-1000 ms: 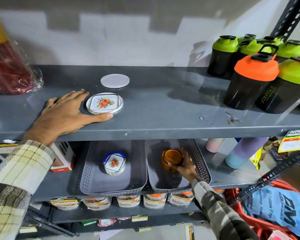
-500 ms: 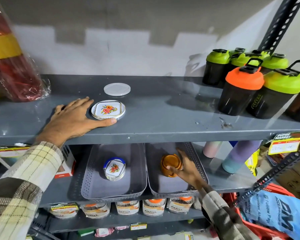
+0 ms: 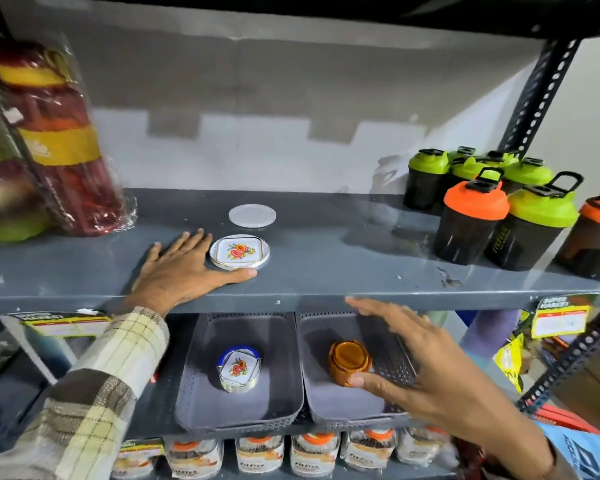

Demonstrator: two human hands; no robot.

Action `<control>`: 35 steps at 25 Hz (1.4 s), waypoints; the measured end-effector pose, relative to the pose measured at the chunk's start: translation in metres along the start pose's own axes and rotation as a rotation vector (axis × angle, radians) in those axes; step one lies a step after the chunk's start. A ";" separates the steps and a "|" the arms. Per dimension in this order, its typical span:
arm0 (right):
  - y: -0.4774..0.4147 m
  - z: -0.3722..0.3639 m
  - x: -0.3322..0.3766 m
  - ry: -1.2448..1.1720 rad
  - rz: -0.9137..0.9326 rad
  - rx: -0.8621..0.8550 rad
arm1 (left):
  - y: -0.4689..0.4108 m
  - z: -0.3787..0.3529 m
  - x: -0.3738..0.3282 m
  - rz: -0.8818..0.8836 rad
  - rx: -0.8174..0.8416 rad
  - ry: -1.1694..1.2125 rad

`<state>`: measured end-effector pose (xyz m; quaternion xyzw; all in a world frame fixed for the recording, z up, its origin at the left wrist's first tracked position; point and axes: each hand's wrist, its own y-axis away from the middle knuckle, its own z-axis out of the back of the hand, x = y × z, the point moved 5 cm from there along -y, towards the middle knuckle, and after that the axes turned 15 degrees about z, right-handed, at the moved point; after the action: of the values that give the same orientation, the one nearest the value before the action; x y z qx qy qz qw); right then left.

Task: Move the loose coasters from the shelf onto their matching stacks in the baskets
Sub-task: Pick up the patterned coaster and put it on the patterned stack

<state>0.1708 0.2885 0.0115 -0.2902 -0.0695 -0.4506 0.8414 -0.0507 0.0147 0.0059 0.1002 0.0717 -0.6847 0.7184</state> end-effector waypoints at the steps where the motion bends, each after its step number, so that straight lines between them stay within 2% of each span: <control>1: -0.012 0.004 0.008 0.003 0.024 -0.022 | 0.001 0.002 0.001 0.000 -0.004 0.001; 7: -0.097 0.003 0.026 -0.043 0.151 -0.182 | 0.000 0.003 0.001 -0.013 -0.007 0.009; 10: -0.149 -0.013 0.012 -0.123 0.105 -0.232 | 0.000 0.002 0.000 -0.017 -0.013 -0.015; 12: -0.182 -0.030 -0.006 -0.119 0.013 -0.255 | 0.000 0.003 0.000 -0.015 -0.016 0.001; 16: -0.228 -0.065 -0.028 -0.068 -0.188 -0.112 | -0.001 0.002 0.000 -0.009 -0.013 -0.009; 20: -0.245 -0.088 -0.034 -0.020 -0.248 0.125 | -0.002 0.003 0.000 -0.015 0.007 -0.023; 22: -0.247 -0.090 -0.034 -0.021 -0.246 0.147 | -0.003 0.002 0.001 -0.014 0.015 -0.019; 25: -0.243 -0.082 -0.034 -0.064 -0.202 0.047 | -0.004 0.001 0.002 -0.010 0.011 -0.016; 29: -0.224 -0.056 -0.030 -0.006 -0.149 -0.178 | -0.002 0.002 0.001 -0.014 -0.014 -0.016; 35: -0.184 0.010 0.032 0.078 0.063 -0.400 | -0.003 0.003 0.002 -0.021 0.008 -0.021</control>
<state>0.0439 0.1928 0.1095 -0.4358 0.0630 -0.4396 0.7829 -0.0540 0.0121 0.0079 0.0951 0.0624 -0.6933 0.7116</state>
